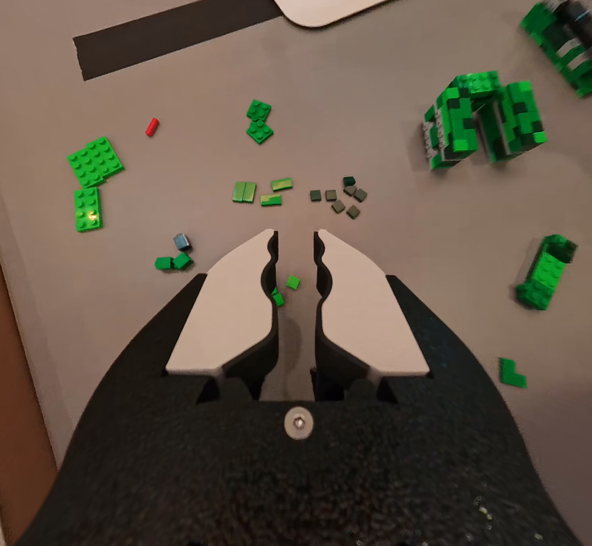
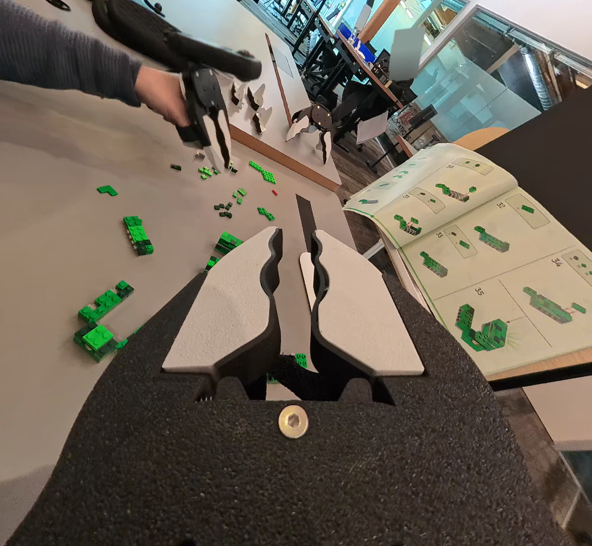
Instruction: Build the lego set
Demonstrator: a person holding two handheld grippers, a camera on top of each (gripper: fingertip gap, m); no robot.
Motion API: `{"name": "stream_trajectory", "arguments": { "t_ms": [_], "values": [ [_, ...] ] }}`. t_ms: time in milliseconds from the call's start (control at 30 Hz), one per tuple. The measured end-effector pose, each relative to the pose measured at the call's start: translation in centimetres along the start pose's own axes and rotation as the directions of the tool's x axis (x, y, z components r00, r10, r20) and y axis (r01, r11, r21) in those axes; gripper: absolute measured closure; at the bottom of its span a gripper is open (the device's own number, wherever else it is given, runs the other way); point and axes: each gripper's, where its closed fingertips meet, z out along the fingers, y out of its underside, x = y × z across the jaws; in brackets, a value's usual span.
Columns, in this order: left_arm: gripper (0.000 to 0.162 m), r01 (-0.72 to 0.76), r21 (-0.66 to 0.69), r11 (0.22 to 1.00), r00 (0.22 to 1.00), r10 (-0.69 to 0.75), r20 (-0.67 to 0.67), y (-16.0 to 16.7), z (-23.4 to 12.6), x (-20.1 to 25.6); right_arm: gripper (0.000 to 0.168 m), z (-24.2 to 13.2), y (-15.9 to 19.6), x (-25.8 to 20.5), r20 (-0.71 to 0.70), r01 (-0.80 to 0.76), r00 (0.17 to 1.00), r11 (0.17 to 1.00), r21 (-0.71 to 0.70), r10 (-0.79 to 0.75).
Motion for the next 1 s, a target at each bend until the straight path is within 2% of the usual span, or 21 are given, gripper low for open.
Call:
{"name": "stream_trajectory", "arguments": {
  "t_ms": [33,200,500,667,800,1000],
  "values": [
    [0.141,-0.005,0.0,1.0,1.0,0.005,0.015,0.0,0.7,-0.1,0.152,0.0,0.0,0.0,0.0,0.003,1.0,1.0,0.0,-0.003],
    [0.14,-0.005,-0.023,1.0,0.999,0.006,0.049,-0.2,3.4,-0.6,0.152,0.2,0.0,-0.1,0.005,0.004,1.0,1.0,-0.002,-0.004],
    [0.144,0.02,-0.087,0.996,0.997,-0.014,0.075,0.2,4.9,-1.2,0.152,0.2,0.0,-0.1,0.005,0.004,1.0,1.0,-0.001,-0.004],
    [0.144,0.024,-0.09,0.996,0.995,-0.015,0.095,0.2,5.3,-1.7,0.153,0.1,0.0,-0.1,0.005,0.003,1.0,1.0,0.001,-0.003],
    [0.162,-0.036,-0.069,0.997,0.996,0.042,0.08,0.0,5.6,-1.7,0.153,0.2,0.0,-0.2,0.008,0.004,1.0,1.0,0.001,-0.004],
    [0.162,-0.105,-0.011,0.994,0.993,0.105,0.048,0.1,3.4,-0.6,0.153,0.2,0.0,-0.1,0.008,-0.001,1.0,1.0,0.005,0.001]
  ]
}}
